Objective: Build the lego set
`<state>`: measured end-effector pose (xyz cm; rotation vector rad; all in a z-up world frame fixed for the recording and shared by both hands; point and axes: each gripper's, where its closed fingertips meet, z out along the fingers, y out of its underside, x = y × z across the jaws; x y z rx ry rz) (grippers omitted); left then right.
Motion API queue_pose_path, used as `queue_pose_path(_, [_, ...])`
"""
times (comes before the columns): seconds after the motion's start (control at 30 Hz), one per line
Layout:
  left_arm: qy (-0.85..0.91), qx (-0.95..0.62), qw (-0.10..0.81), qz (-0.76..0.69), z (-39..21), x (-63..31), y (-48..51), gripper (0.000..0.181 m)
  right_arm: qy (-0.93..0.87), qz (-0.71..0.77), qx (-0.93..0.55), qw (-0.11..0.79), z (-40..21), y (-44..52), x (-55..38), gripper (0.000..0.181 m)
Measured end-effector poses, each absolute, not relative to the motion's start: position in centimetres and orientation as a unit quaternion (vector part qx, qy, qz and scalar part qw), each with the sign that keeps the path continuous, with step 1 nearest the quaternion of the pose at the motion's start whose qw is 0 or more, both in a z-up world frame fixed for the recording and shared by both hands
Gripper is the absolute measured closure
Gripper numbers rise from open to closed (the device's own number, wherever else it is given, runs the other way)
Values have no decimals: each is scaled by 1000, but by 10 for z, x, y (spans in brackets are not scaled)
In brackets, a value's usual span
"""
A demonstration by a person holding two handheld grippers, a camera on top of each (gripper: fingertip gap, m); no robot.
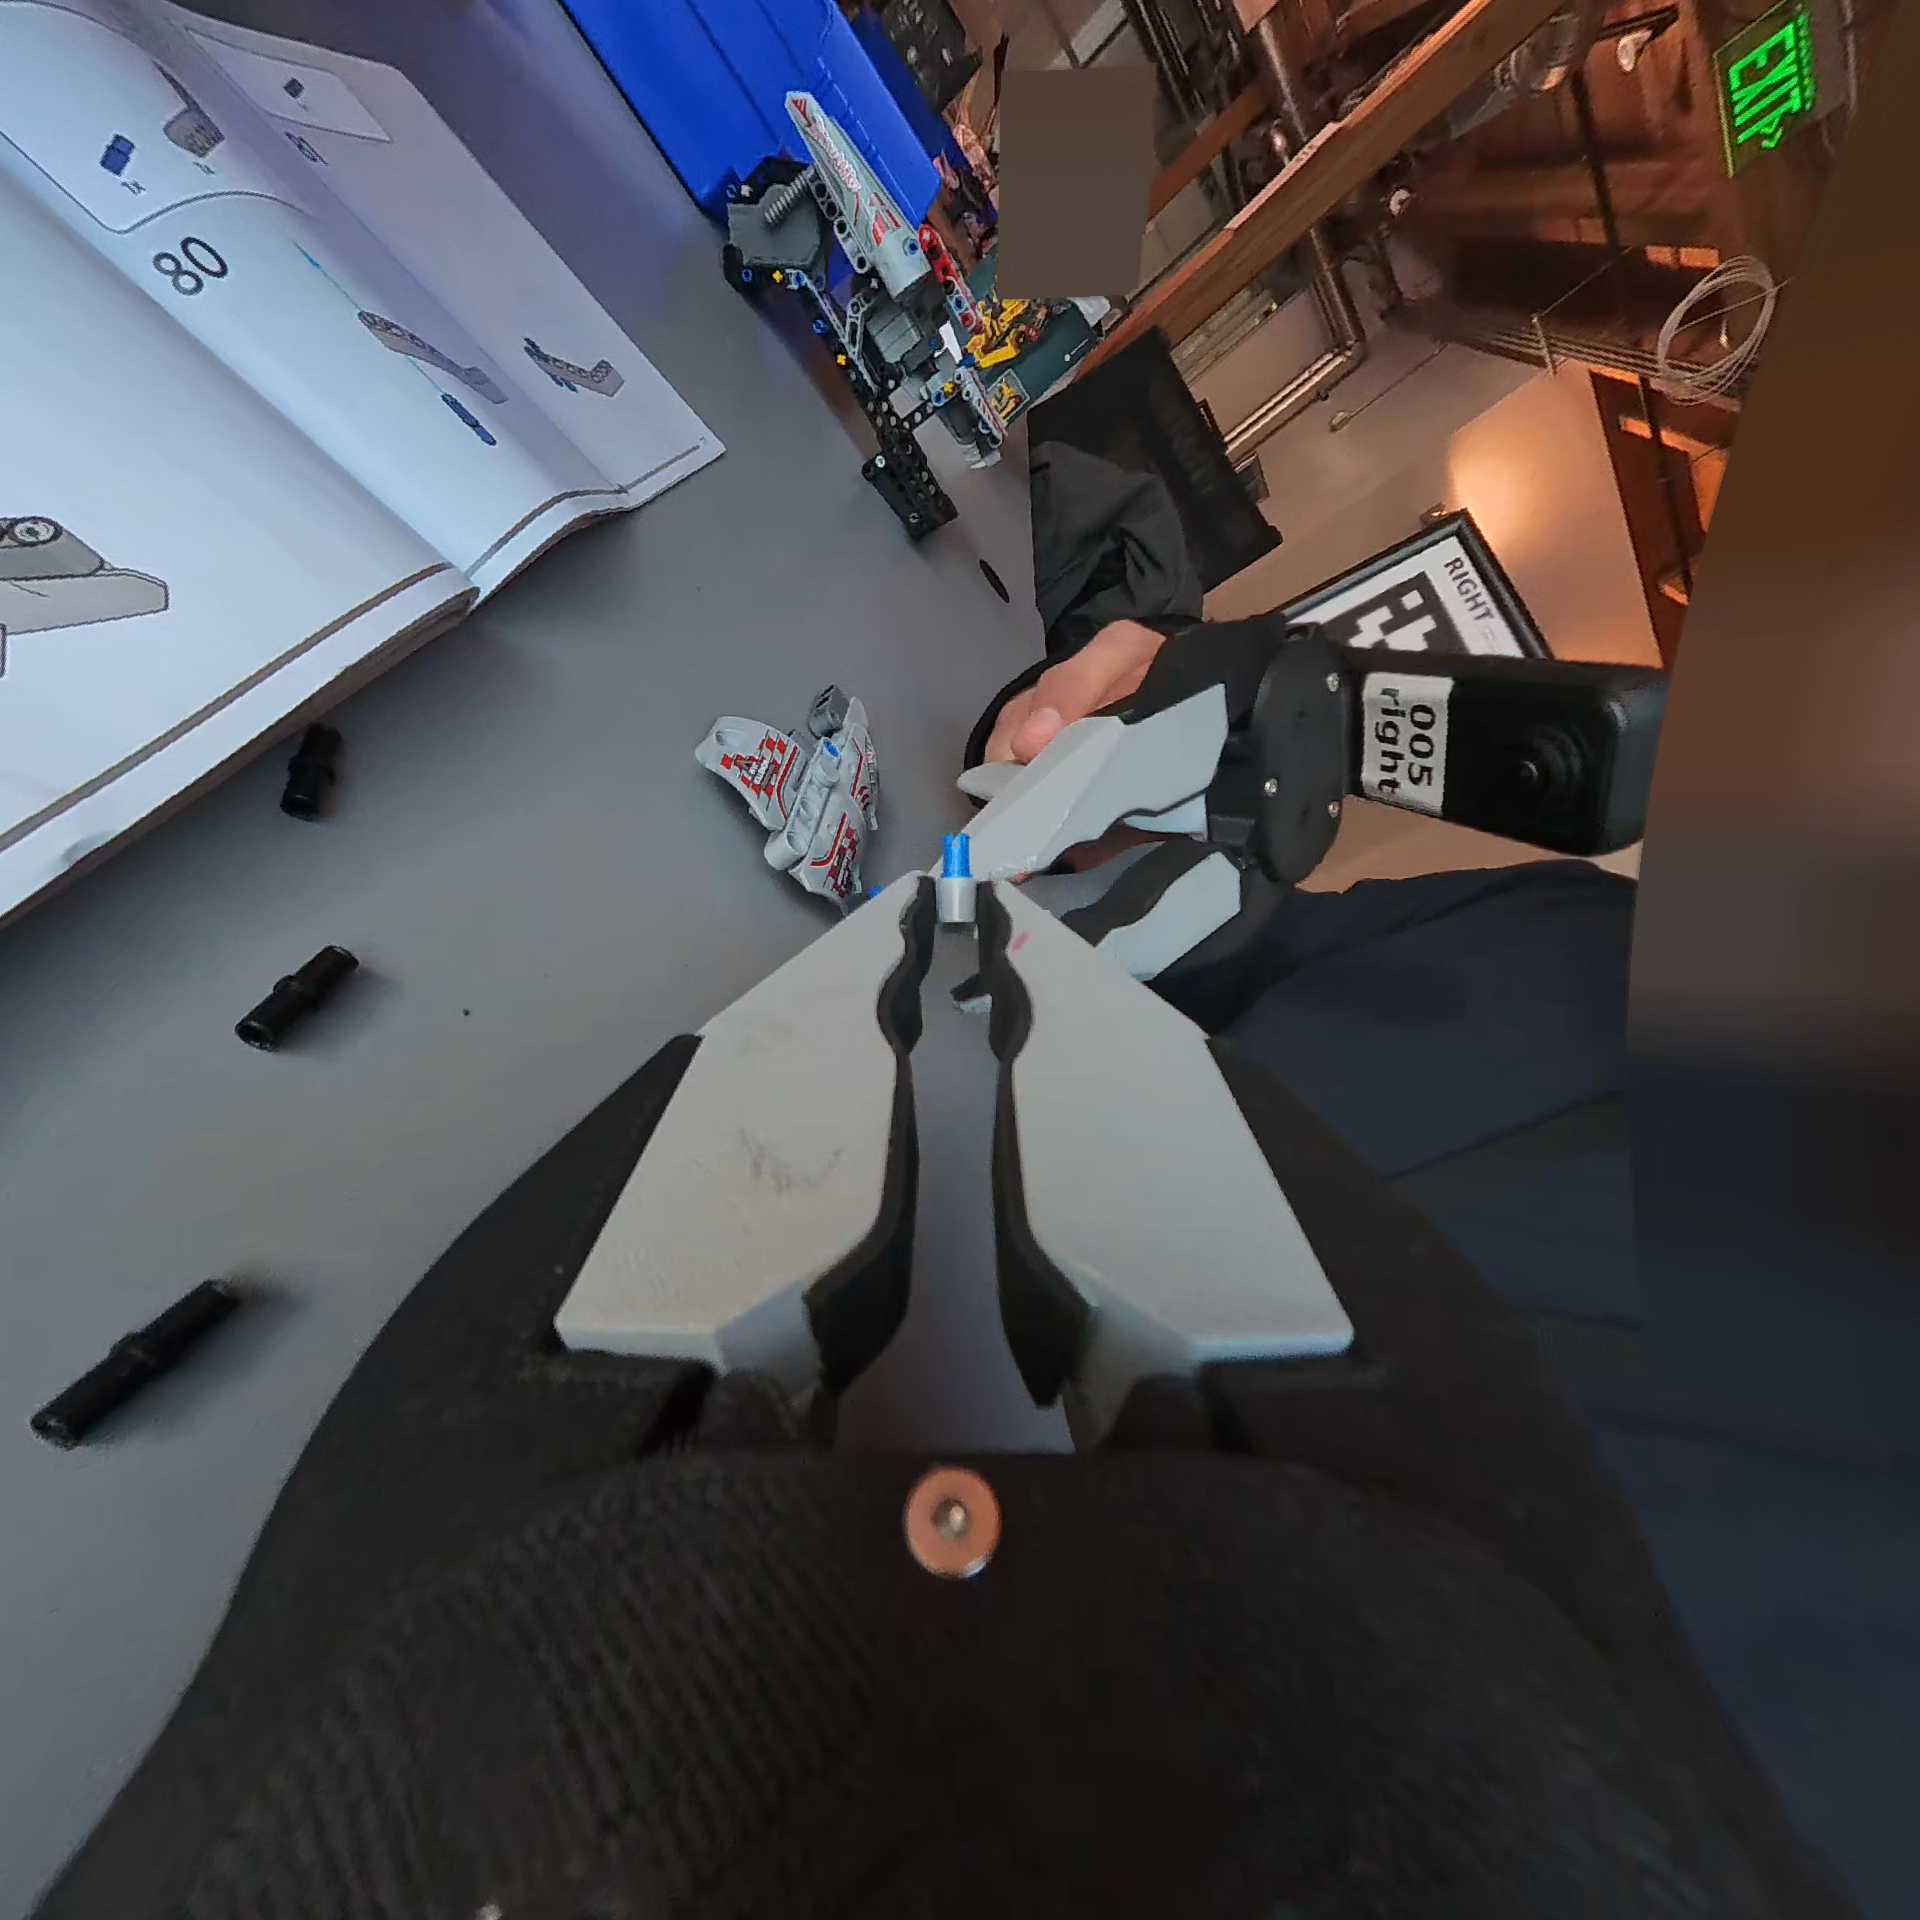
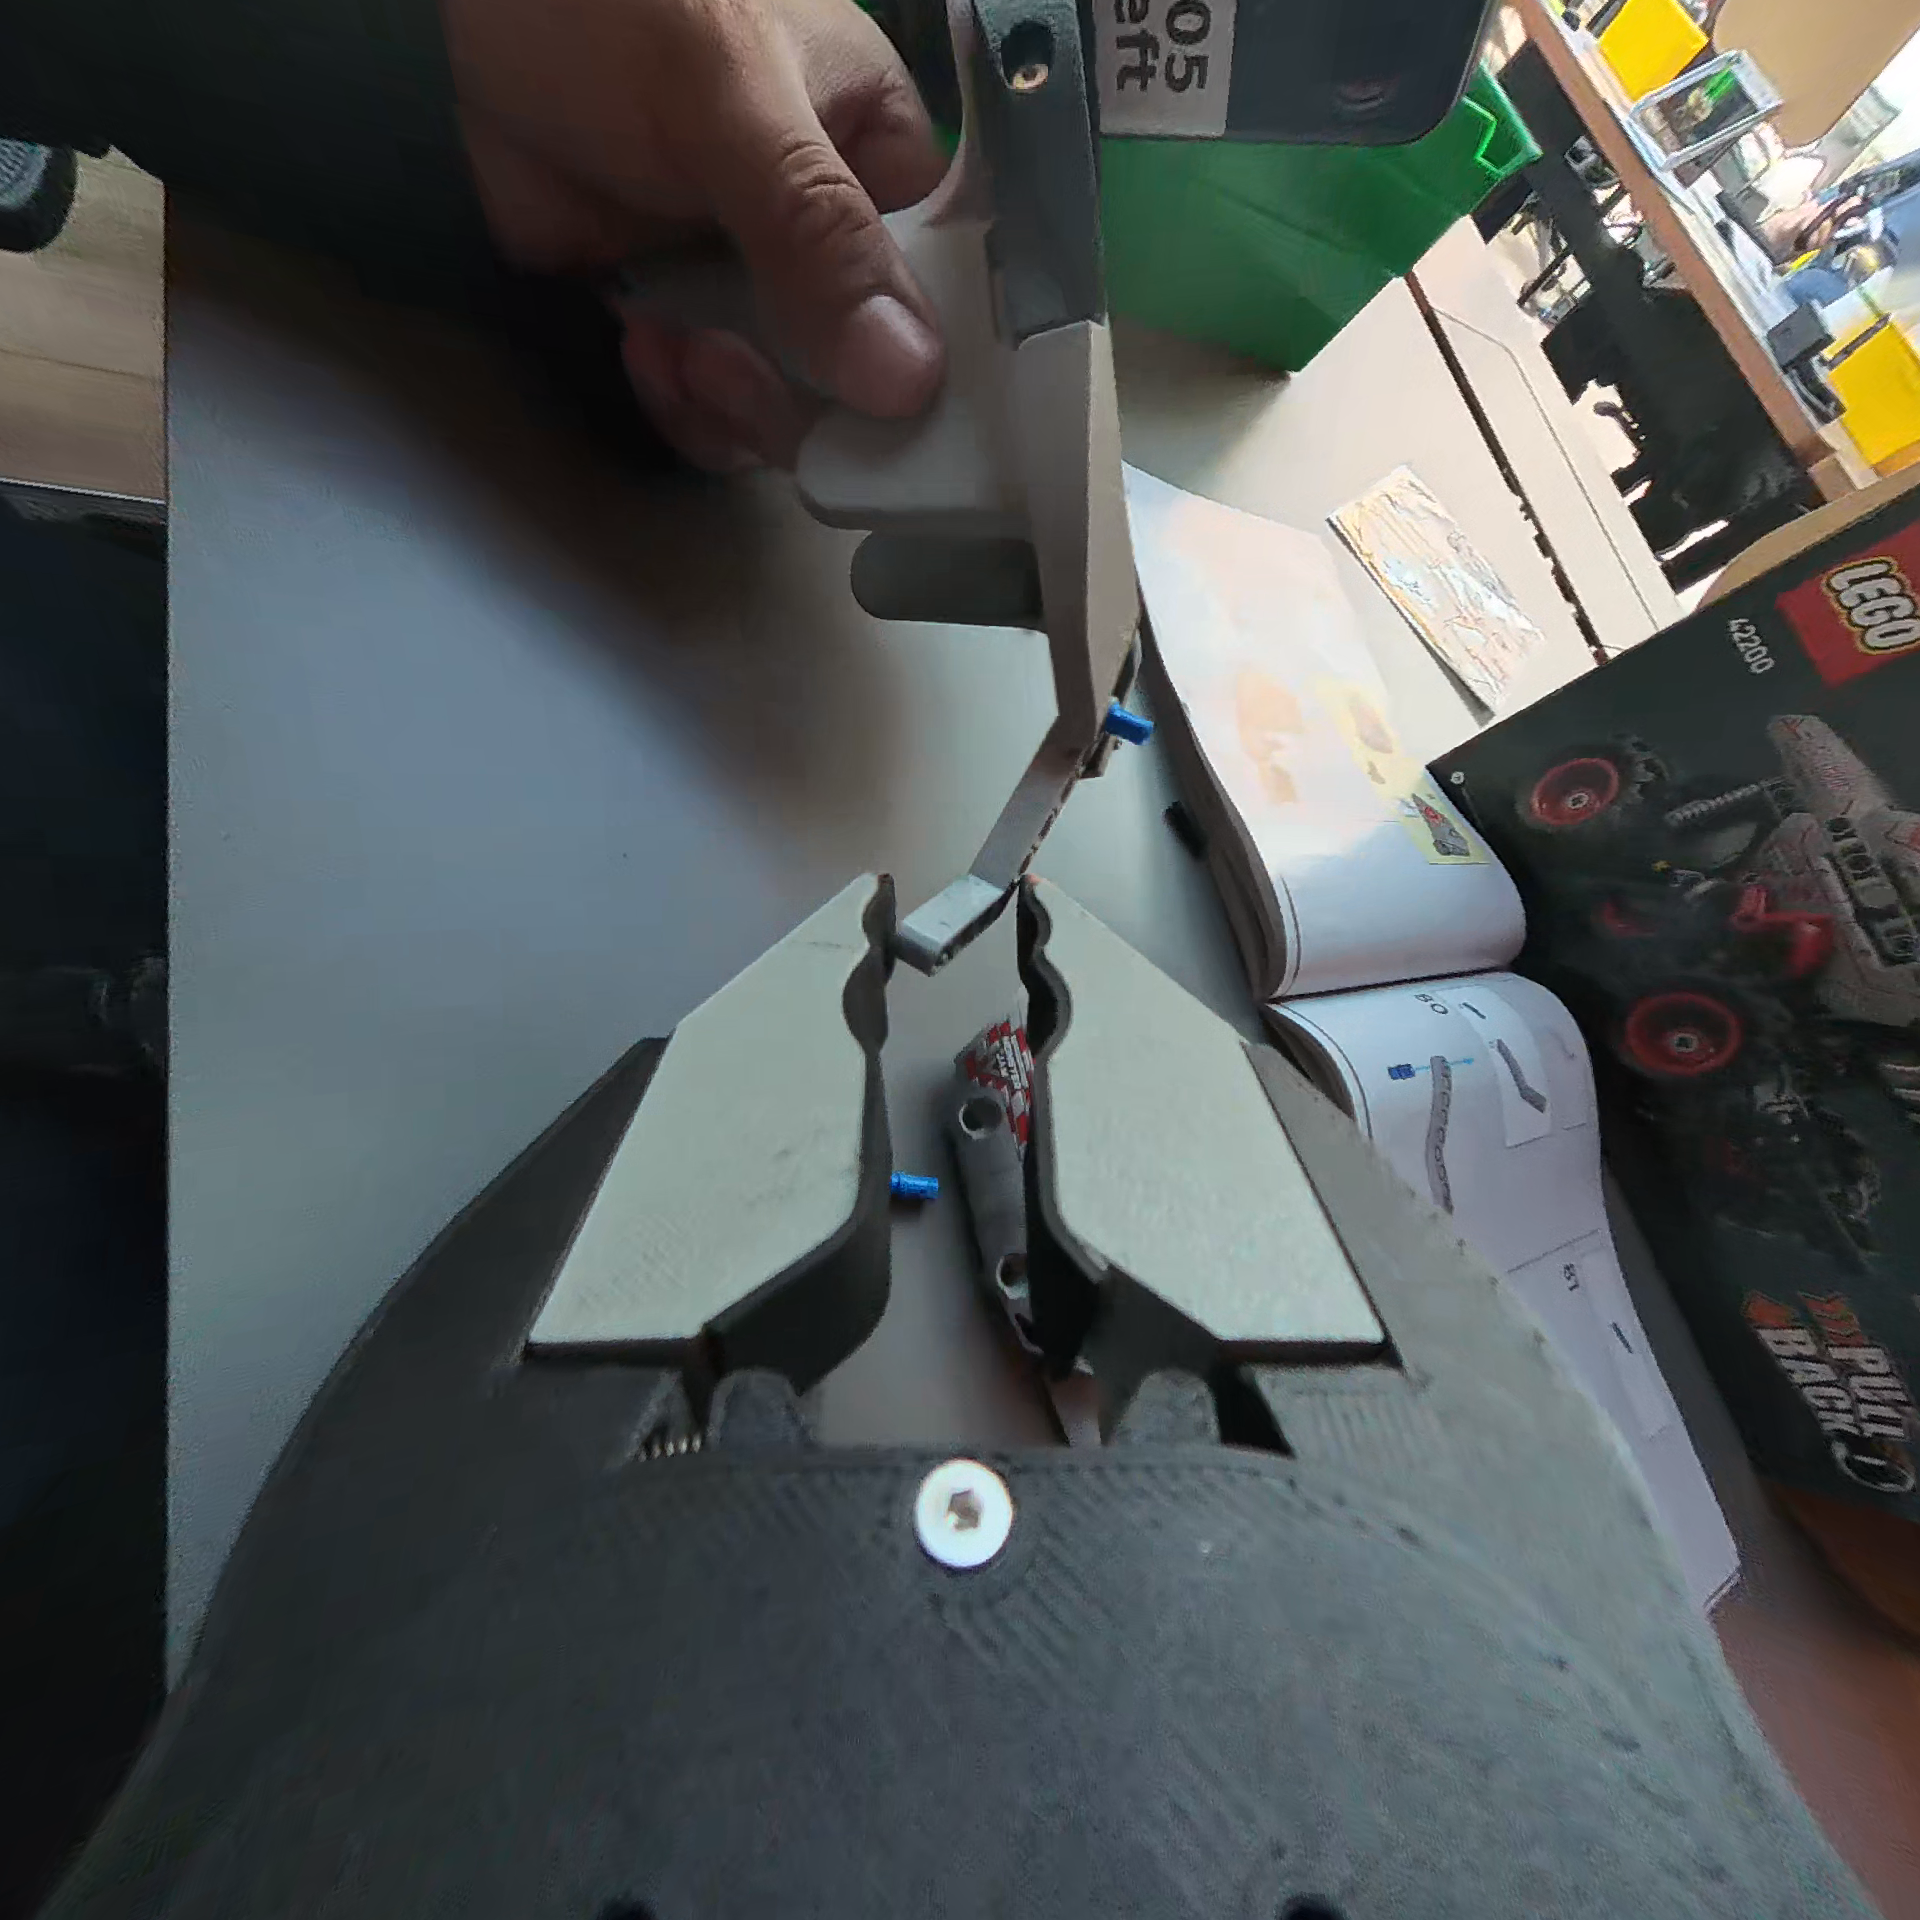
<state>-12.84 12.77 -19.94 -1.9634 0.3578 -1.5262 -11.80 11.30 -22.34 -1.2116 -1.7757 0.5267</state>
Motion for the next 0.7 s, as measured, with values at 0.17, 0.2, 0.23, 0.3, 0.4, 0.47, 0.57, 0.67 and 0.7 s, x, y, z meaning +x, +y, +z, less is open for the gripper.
queue_pose_path(0.17, [142,-745,311,-573,-200,-127,128,174,-693,239,-505,456,-216,123,-115,174])
queue_pose_path(0.2, [143,-745,311,-573,-200,-126,128,174,-686,254,-511,451,-214,124,-114,175])
queue_pose_path(0.23, [145,-744,311,-573,-200,-125,127,174,-681,268,-516,446,-213,124,-113,176])
queue_pose_path(0.3, [149,-742,310,-575,-199,-123,127,174,-671,284,-522,443,-210,126,-111,177])
queue_pose_path(0.4, [150,-744,310,-573,-200,-122,127,174,-667,294,-527,438,-210,127,-110,177])
queue_pose_path(0.47, [151,-744,313,-571,-199,-122,127,174,-665,295,-527,439,-210,128,-110,177])
queue_pose_path(0.57, [156,-742,323,-567,-197,-124,127,174,-661,302,-529,437,-209,128,-110,177])
queue_pose_path(0.67, [163,-737,339,-562,-192,-127,127,171,-651,326,-539,424,-207,129,-108,177])
queue_pose_path(0.7, [166,-734,347,-560,-189,-128,126,169,-645,337,-543,419,-206,130,-107,177])
